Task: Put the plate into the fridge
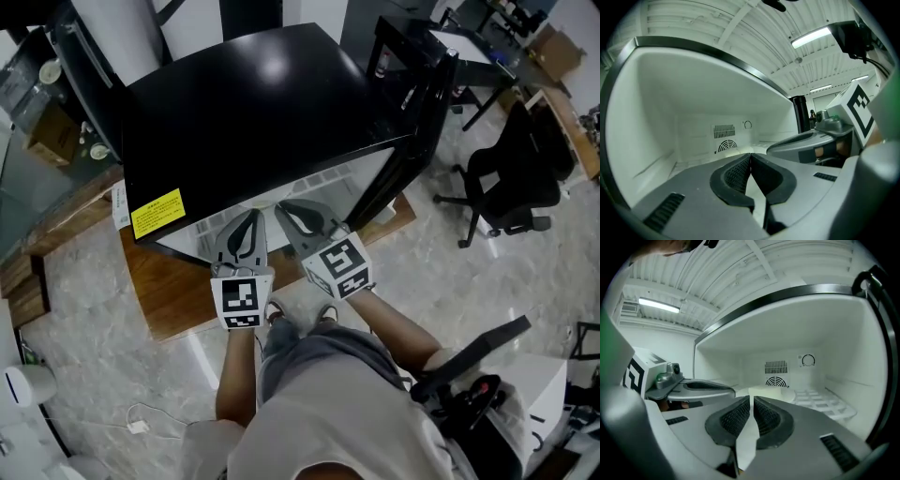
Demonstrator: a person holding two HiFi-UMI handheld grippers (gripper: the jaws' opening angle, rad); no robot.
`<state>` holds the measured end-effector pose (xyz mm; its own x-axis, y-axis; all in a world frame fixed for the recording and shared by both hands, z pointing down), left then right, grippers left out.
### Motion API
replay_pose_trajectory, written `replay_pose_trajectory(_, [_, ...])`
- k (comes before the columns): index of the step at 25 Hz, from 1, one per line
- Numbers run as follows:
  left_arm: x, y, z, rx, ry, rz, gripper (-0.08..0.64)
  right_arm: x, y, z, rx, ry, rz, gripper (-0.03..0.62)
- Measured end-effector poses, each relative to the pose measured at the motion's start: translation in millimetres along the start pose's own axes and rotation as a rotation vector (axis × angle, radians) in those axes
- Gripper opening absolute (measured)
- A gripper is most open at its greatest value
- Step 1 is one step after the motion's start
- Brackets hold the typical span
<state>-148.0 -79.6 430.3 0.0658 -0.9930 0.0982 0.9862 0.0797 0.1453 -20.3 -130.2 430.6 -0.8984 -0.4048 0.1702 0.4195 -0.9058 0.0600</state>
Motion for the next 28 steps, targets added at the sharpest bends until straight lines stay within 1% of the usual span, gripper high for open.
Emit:
replay_pose_trajectory(4, [3, -6, 10, -0.032, -0.034, -0.020, 0.020, 7, -2, 1, -0.037, -0.034, 0.007, 0.038])
replay_pose_trajectory(6, [5, -6, 13, -0.044, -0.036, -0.014, 0.020, 10, -5, 2, -0.056, -0.049, 0.015, 0.037])
replay_pose_trajectory(8, [11, -6, 14, -0.059, -0.028, -0.003, 0.020, 13, -2, 3, -0.055, -0.054, 0.021, 0.037])
replay_pose_trajectory(12, [15, -7, 14, -0.066, -0.012, 0.012, 0.020, 16, 5, 3, -0.043, -0.033, 0.027, 0.032])
replay_pose_trajectory(16, [13, -5, 11, -0.077, -0.008, 0.011, 0.020, 13, 4, 1, -0.037, -0.016, 0.022, 0.032])
replay_pose_trajectory(19, [3, -2, 7, -0.093, 0.014, 0.010, 0.020, 0, -1, -5, -0.035, 0.024, 0.026, 0.032])
replay_pose_trajectory(21, [-8, 0, 5, -0.122, 0.051, -0.006, 0.020, -11, -5, -10, -0.031, 0.048, 0.035, 0.032])
replay_pose_trajectory(23, [-20, 4, 5, -0.168, 0.079, -0.026, 0.020, -23, -10, -13, -0.029, 0.064, 0.044, 0.020])
replay_pose_trajectory(27, [-42, 10, 2, -0.308, 0.101, -0.074, 0.020, -46, -18, -17, -0.053, 0.096, 0.078, 0.018])
replay_pose_trajectory(28, [-47, 13, 0, -0.326, 0.104, -0.079, 0.020, -51, -19, -17, -0.055, 0.101, 0.088, 0.018])
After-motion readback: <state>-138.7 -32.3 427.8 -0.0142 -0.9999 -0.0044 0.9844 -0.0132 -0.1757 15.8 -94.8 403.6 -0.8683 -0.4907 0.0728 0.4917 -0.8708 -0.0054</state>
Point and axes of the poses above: the fingertips, and each gripper's own axes: x forward along the fingers, y to its right, z out of its underside, the point moved 9 cm from there along -x, backward along the fingers, and after that the axes turned 10 degrees about -z, right-handed, at the moved point
